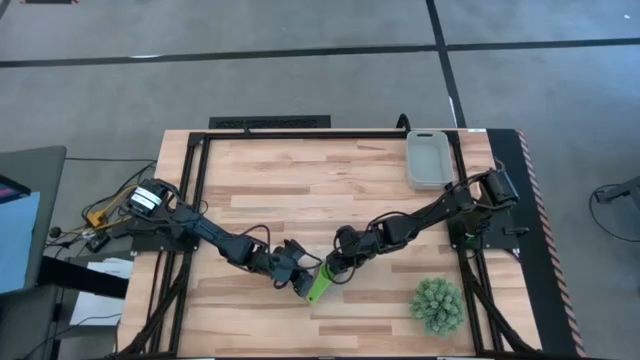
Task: Nest measuring cups in basket
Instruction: Put the nested measuring cups into the bin
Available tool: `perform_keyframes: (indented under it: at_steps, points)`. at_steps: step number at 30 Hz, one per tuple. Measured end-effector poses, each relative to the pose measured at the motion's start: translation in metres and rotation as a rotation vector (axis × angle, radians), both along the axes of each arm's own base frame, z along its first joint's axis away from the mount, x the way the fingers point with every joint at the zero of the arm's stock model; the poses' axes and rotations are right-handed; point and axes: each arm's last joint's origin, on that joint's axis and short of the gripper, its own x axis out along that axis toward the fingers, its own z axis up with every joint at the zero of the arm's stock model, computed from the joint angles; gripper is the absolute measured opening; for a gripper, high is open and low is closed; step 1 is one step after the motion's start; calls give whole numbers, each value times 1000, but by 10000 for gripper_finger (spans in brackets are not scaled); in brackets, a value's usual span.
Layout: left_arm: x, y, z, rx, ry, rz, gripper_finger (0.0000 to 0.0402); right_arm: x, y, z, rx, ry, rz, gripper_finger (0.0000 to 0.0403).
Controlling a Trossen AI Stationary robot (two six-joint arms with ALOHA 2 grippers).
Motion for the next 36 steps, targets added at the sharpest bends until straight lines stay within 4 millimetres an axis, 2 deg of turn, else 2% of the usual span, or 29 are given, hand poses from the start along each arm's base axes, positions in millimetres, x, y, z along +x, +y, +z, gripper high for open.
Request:
perform_keyframes:
  at_steps: [8,21,24,29,36]
  points:
    - [0,0,0,-1,0,0,121,0,0,1,-7,-6,9,144]
    - [-1,6,-2,-36,57,-44,121,-5,0,7,-34,-3,71,137]
    - [-3,7,5,-50,63,-82,121,-12,-4,17,-59,15,98,135]
    - [-15,15,29,5,69,-107,121,-29,-16,40,-105,48,126,146]
    - [-28,35,63,96,25,-53,121,-69,-48,82,-169,98,164,137]
